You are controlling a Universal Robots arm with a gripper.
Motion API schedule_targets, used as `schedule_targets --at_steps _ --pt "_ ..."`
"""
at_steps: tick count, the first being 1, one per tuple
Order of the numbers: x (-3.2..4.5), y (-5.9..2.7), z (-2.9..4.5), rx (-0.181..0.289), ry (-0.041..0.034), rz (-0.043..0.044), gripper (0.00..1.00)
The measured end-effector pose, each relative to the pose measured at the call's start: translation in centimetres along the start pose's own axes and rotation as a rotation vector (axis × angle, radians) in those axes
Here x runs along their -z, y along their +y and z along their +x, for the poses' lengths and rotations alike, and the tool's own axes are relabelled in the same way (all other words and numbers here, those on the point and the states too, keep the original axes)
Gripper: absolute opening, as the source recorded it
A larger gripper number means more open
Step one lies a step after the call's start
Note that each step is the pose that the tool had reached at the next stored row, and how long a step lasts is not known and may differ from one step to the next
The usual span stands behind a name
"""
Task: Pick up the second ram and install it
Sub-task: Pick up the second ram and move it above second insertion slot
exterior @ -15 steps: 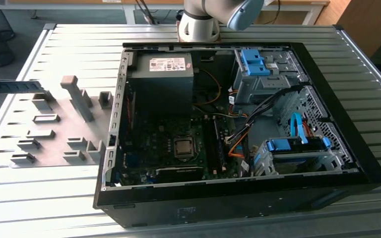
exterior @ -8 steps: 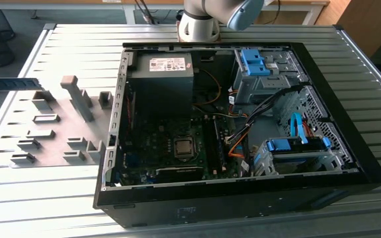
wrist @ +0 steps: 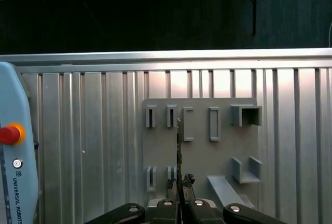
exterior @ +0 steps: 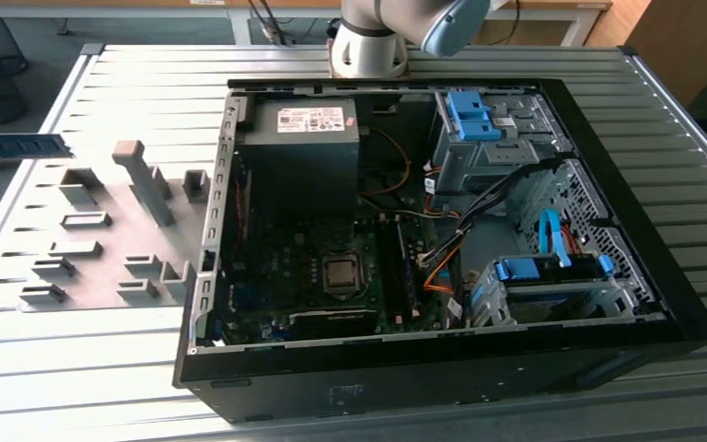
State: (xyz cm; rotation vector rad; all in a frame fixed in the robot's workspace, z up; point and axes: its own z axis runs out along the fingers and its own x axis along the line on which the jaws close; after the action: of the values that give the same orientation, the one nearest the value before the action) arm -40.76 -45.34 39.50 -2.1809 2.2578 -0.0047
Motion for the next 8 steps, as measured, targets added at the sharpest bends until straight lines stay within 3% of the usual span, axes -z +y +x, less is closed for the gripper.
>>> schedule_targets --at_steps 4,8 --pt "0.54 0.00 0.00 0.000 0.0000 0.0000 0.14" --pt "0.62 0.00 0.00 0.000 0.0000 0.0000 0.14"
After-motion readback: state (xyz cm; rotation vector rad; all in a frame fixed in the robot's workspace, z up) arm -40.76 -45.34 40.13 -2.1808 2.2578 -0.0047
